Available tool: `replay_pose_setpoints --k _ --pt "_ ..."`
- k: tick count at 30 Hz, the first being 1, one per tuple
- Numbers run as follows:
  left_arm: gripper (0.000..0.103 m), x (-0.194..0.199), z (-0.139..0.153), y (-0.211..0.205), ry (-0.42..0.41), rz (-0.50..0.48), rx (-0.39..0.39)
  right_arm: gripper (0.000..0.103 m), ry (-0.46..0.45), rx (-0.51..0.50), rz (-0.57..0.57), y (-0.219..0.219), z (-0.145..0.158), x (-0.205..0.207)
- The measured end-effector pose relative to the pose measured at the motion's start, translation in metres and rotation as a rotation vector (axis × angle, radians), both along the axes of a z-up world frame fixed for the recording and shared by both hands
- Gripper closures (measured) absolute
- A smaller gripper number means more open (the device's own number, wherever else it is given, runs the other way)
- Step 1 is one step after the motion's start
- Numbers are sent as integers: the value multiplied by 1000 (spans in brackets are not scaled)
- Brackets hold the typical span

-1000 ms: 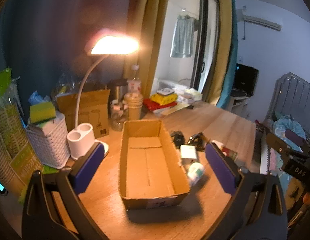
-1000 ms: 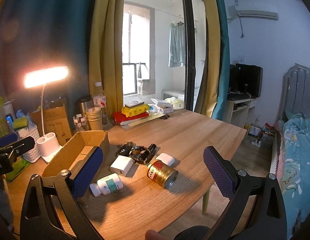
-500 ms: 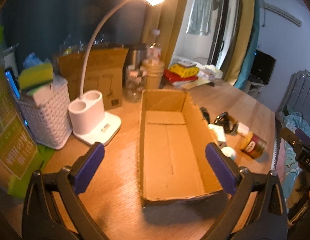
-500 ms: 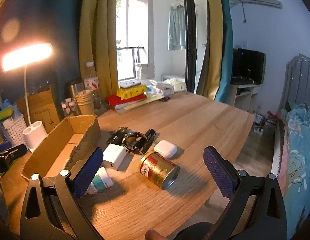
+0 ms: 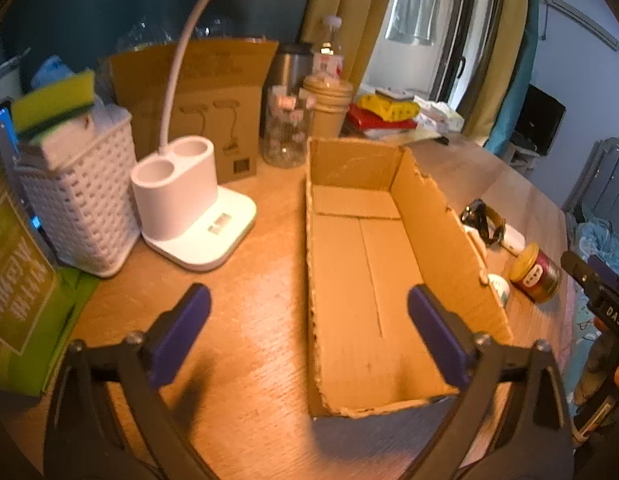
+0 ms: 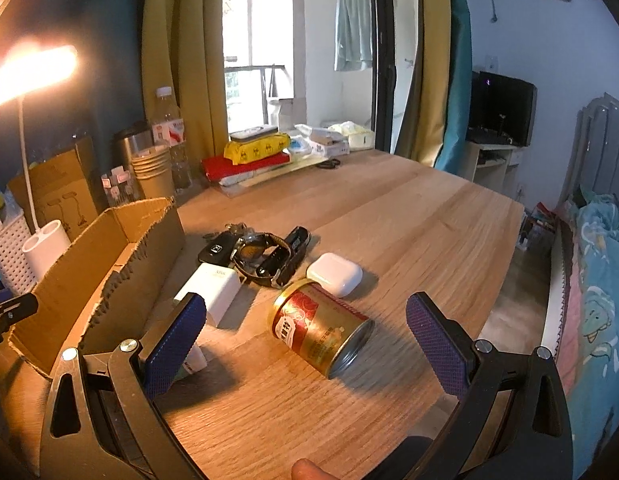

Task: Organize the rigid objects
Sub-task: 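Move the right gripper to the red tin can and close on it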

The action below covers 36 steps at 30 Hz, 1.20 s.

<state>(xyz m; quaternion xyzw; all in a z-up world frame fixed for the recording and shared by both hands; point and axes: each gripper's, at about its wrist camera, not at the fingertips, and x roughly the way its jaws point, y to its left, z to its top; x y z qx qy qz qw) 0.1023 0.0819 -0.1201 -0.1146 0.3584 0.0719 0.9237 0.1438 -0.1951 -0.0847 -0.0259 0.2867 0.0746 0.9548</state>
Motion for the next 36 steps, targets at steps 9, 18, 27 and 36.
replay_pose_setpoints --k 9,18,27,36 --pt "51 6 -13 3 62 -5 -28 1 17 2 -3 0 -4 5" --pt "83 9 -21 3 91 -19 -32 1 39 6 -16 -7 -19 22" --pt "91 10 -23 2 93 -26 -37 1 91 35 -30 -10 -37 45" --pt "93 11 -23 3 92 -33 -41 1 116 25 -37 -5 -42 50"
